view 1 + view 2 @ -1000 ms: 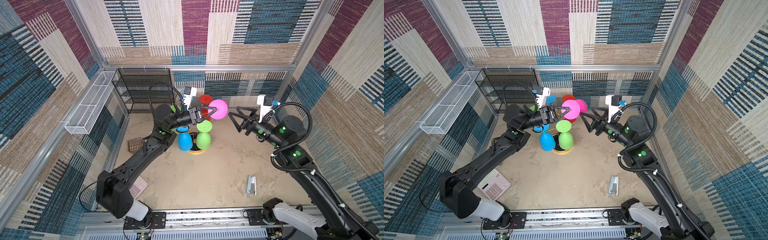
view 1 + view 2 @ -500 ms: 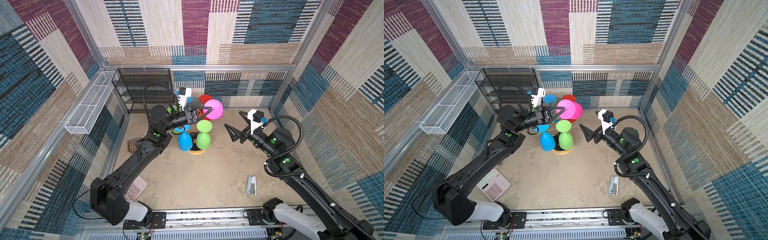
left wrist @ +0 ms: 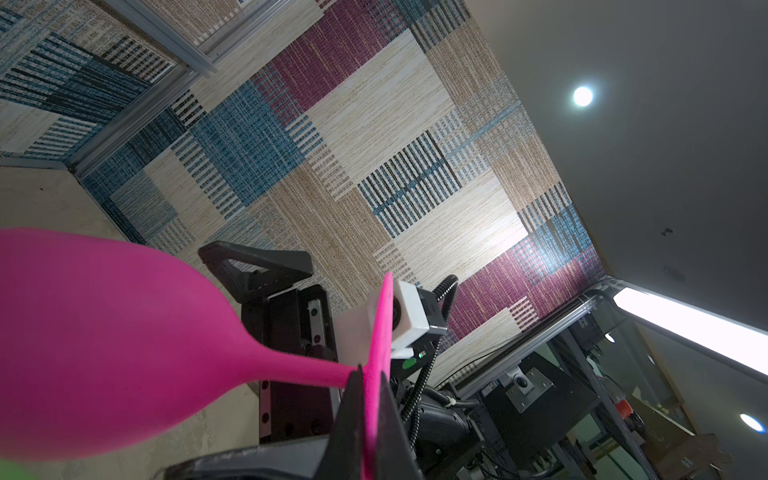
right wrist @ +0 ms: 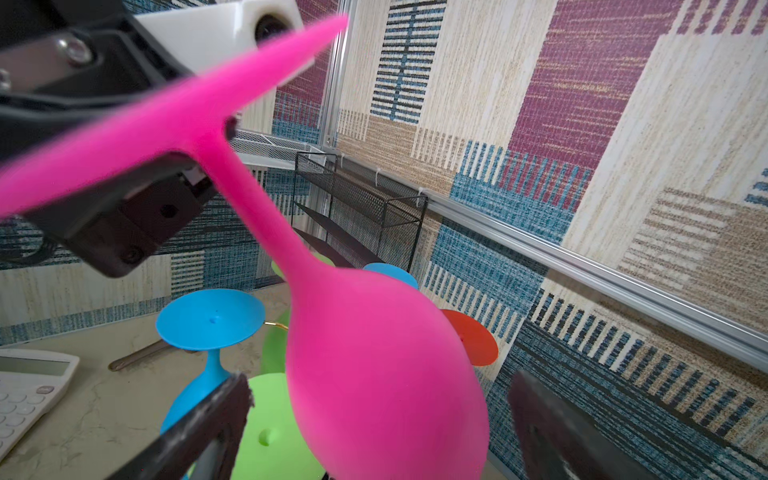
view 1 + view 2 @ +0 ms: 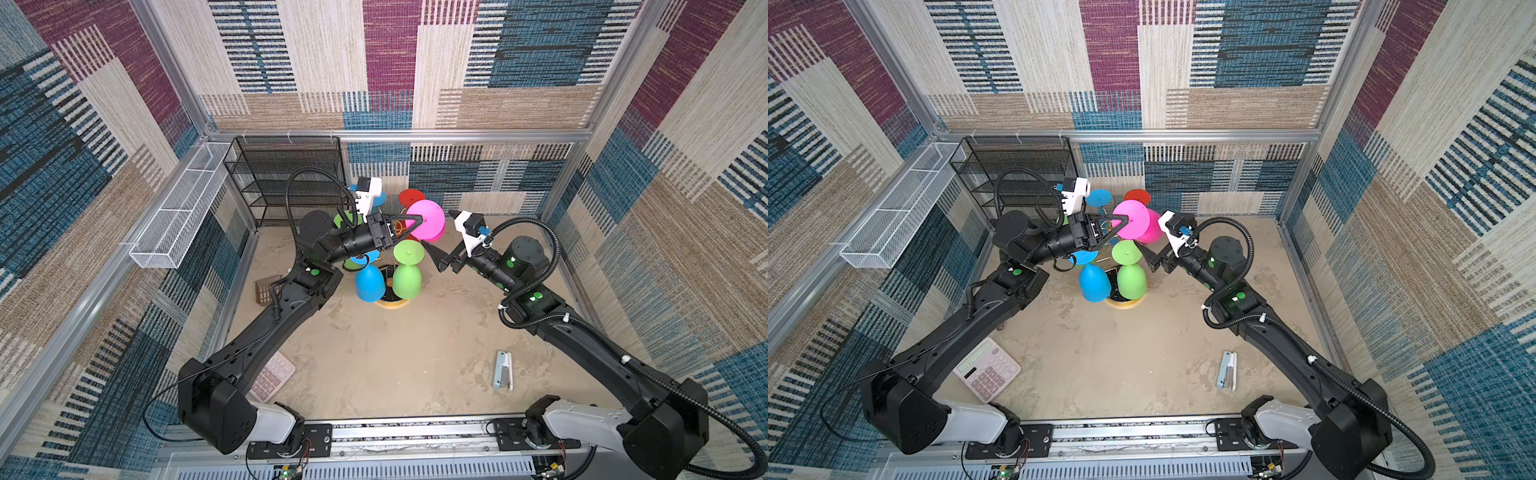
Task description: Take the wine glass off the wine glass rack
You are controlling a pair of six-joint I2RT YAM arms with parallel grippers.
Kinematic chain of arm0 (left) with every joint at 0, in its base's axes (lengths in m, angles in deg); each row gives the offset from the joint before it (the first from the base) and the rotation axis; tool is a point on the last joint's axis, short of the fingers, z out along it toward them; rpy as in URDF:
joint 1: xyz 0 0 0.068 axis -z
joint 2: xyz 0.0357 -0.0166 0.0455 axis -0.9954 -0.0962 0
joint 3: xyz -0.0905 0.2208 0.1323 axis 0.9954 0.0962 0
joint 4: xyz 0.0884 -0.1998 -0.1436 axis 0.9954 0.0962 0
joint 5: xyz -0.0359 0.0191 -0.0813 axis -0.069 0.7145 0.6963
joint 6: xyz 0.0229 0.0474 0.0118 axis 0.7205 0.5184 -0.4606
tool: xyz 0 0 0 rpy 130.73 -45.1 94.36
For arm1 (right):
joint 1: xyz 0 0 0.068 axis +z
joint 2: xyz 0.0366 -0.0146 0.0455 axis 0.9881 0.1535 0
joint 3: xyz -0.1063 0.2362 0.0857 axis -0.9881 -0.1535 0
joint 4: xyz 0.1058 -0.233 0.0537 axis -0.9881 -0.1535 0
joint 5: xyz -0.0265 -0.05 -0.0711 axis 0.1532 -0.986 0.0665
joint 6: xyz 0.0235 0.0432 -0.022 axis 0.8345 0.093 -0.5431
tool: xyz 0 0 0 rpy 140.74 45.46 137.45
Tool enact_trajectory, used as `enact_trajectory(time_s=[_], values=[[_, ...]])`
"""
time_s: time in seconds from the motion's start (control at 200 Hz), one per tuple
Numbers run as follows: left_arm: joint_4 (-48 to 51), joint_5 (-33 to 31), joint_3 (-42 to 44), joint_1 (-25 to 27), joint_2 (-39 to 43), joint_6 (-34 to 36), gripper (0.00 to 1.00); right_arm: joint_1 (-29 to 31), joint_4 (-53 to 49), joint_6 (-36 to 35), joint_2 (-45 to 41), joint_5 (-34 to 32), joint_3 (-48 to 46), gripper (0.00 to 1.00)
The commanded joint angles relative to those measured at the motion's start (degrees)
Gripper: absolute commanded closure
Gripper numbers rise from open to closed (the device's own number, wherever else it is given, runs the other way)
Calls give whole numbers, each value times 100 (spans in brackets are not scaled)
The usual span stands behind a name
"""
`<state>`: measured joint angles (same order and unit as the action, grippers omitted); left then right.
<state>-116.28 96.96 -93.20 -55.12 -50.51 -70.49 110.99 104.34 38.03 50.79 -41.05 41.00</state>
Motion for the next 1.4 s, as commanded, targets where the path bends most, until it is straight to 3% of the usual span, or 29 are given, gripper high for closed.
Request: enact_trajectory(time_s=[0.0,0.361,0.571,0.907,1.012,1.162,1.227,1.312,1.392], values=[[-269,73,-9,-1,55,-195,100,20,485,-73,179,-112,91,1],[-748,85,80,-2,15,-497,100,32,509,-49,592,-88,391,1],[-1185,186,104,-1,-71,-845,100,50,446,47,677,-126,471,13],[-1139,225,165,-70,-116,-822,100,85,30,162,562,-374,545,29],[-1176,268,159,-136,-123,-811,74,86,-213,263,482,-495,583,33],[-1158,325,194,-329,-5,-735,55,86,-810,462,257,-719,765,38],[-1031,313,228,-451,84,-593,52,85,-1285,519,168,-826,973,41],[-97,281,137,-569,250,199,51,87,-2094,562,120,-937,1361,45],[1502,-54,-160,-580,446,1723,51,85,-2880,576,95,-1027,1669,48]])
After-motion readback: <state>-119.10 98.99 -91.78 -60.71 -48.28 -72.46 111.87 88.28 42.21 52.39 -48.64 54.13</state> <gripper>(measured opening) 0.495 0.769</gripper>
